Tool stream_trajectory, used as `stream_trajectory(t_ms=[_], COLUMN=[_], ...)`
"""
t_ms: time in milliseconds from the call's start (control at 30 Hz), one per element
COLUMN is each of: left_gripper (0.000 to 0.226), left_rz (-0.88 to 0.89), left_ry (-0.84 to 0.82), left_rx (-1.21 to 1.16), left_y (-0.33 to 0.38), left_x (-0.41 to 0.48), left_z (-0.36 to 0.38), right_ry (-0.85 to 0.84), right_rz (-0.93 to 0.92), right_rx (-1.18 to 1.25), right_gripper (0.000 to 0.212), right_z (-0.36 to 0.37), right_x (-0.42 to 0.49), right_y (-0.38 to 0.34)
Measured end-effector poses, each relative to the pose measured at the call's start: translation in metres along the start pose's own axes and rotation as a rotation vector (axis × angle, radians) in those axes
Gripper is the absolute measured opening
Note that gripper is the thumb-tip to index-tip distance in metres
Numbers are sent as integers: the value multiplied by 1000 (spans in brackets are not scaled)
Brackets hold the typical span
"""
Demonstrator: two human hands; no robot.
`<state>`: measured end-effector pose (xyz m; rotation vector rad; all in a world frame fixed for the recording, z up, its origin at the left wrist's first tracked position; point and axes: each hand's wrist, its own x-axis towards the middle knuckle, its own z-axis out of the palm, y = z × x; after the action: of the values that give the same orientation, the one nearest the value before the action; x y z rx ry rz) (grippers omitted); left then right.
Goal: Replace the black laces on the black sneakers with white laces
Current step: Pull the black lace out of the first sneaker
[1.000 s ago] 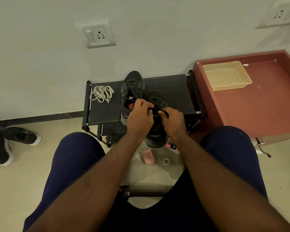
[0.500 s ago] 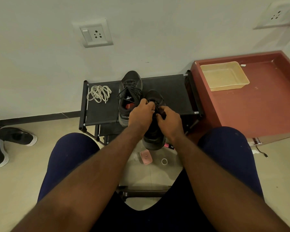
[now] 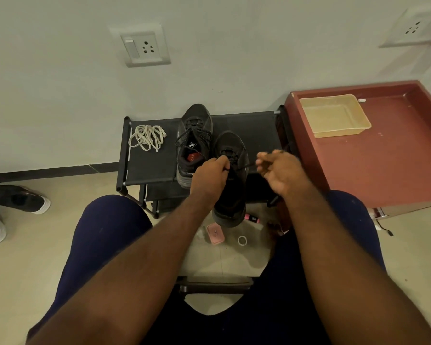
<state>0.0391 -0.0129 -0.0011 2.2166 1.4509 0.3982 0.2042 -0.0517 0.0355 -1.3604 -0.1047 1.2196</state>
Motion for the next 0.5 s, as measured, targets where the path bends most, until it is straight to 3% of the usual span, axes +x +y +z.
stream_trajectory(t_ms=[33, 100, 200, 367, 433, 500], left_gripper=[5, 5, 5, 9, 7, 4], left_rz=[-2, -6, -27, -67, -64, -44], left_ry=[-1, 2, 13, 26, 39, 38], left_rx=[-8, -20, -54, -83, -104, -107], left_y=[0, 0, 1, 6, 6, 5], left_x=[0, 0, 1, 4, 4, 2], left_z=[0, 0, -2, -6, -7, -6], right_ry=[40, 94, 112, -173, -167, -49], right_rz=[-50, -248, -454, -307, -342, -408], right_rx=[108, 98, -255, -1102, -1328, -1337], right_gripper=[22, 41, 63, 42, 35, 26], right_z=[-5, -15, -18, 2, 7, 6], right_x=[2, 6, 1, -19, -23, -24], right_y=[-10, -26, -35, 20, 48, 62])
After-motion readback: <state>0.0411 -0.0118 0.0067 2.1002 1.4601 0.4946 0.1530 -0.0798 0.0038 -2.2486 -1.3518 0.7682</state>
